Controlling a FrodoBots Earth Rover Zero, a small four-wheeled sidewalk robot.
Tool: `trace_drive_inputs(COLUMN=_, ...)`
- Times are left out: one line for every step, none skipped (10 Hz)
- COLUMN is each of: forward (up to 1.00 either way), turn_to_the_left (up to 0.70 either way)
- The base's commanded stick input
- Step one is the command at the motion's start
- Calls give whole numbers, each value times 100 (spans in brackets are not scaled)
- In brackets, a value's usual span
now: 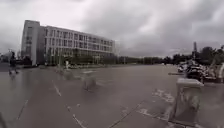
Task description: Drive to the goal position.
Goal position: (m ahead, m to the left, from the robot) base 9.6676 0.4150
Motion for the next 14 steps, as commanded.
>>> trace_drive_inputs(forward=70, turn_to_the_left=0)
trace_drive_inputs(forward=70, turn_to_the_left=0)
trace_drive_inputs(forward=70, turn_to_the_left=0)
trace_drive_inputs(forward=70, turn_to_the_left=0)
trace_drive_inputs(forward=70, turn_to_the_left=0)
trace_drive_inputs(forward=70, turn_to_the_left=0)
trace_drive_inputs(forward=70, turn_to_the_left=0)
trace_drive_inputs(forward=70, turn_to_the_left=0)
trace_drive_inputs(forward=70, turn_to_the_left=0)
trace_drive_inputs(forward=70, turn_to_the_left=0)
trace_drive_inputs(forward=70, turn_to_the_left=0)
trace_drive_inputs(forward=70, turn_to_the_left=0)
trace_drive_inputs(forward=70, turn_to_the_left=0)
trace_drive_inputs(forward=70, turn_to_the_left=0)
